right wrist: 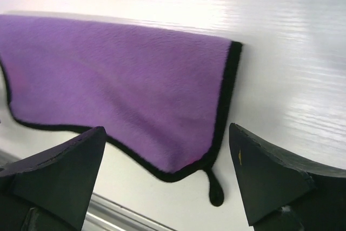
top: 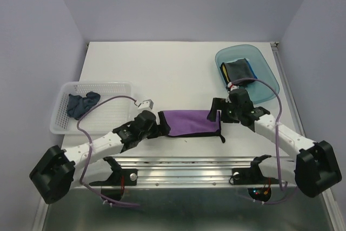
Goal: Fold and stack the towels
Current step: Fold the towel
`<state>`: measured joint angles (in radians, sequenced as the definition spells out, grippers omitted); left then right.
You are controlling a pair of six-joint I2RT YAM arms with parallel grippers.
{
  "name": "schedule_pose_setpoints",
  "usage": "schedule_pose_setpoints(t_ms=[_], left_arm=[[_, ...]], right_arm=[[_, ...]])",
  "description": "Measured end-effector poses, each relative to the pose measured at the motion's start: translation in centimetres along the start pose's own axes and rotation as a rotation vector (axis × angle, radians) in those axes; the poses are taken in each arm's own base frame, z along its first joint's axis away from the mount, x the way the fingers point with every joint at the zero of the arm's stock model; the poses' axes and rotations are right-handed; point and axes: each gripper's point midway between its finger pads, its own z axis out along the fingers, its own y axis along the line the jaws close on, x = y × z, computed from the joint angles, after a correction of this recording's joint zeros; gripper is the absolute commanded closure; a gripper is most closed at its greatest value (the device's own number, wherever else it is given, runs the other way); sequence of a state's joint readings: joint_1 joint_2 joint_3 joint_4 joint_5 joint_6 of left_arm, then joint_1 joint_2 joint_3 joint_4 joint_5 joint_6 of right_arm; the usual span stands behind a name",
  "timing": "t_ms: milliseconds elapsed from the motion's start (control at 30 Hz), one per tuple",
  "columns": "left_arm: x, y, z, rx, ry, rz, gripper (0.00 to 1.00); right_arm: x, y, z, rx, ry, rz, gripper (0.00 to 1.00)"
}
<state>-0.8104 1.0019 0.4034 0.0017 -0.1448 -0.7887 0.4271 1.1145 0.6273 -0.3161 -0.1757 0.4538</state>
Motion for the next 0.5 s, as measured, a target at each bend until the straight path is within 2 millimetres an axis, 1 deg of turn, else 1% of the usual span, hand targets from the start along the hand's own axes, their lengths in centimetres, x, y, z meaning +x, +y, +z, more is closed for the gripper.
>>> schedule_pose_setpoints(t_ms=[33,67,133,200,233,267,300,367,467,500], left_arm=[[0.3,0.3,0.3,-0.018,0.013,0.0,0.03],[0.6,0.6,0.6,-0.038,0.027,0.002,0.07],[0.9,0.8,1.2,-0.064,0.046,0.003,0.1],[1.0,0.9,1.7,-0.084,0.058,0.005,0.19],[1.0,0.9,1.9,-0.09,0.061,0.003,0.23],[1.1,0.9,2.2,-0.099,0.066,0.006,0.26],[1.1,0.9,2.5,-0.105,0.07,0.007,0.32],[1.3,1.1,2.9,-0.12,0.075,0.01,0.39],[1.2,1.1,3.0,-0.123,0.071,0.009,0.47],[1.3,1.2,3.1,-0.125,0.073,0.009,0.47]], right_arm=[[0.0,-0.6,0.4,0.033,0.007,0.004,0.0],[0.1,-1.4,0.8,0.076,0.019,0.012,0.0],[0.7,-2.5,1.3,0.132,0.044,0.02,0.01],[1.1,-3.4,1.5,0.175,0.056,0.026,0.04],[1.2,-3.9,1.7,0.203,0.057,0.028,0.07],[1.2,-4.3,1.8,0.222,0.058,0.029,0.15],[1.3,-4.7,1.9,0.242,0.059,0.028,0.21],[1.6,-5.4,2.3,0.275,0.07,0.033,0.31],[2.4,-6.4,2.9,0.322,0.101,0.039,0.33],[2.4,-6.6,3.1,0.33,0.103,0.04,0.34]])
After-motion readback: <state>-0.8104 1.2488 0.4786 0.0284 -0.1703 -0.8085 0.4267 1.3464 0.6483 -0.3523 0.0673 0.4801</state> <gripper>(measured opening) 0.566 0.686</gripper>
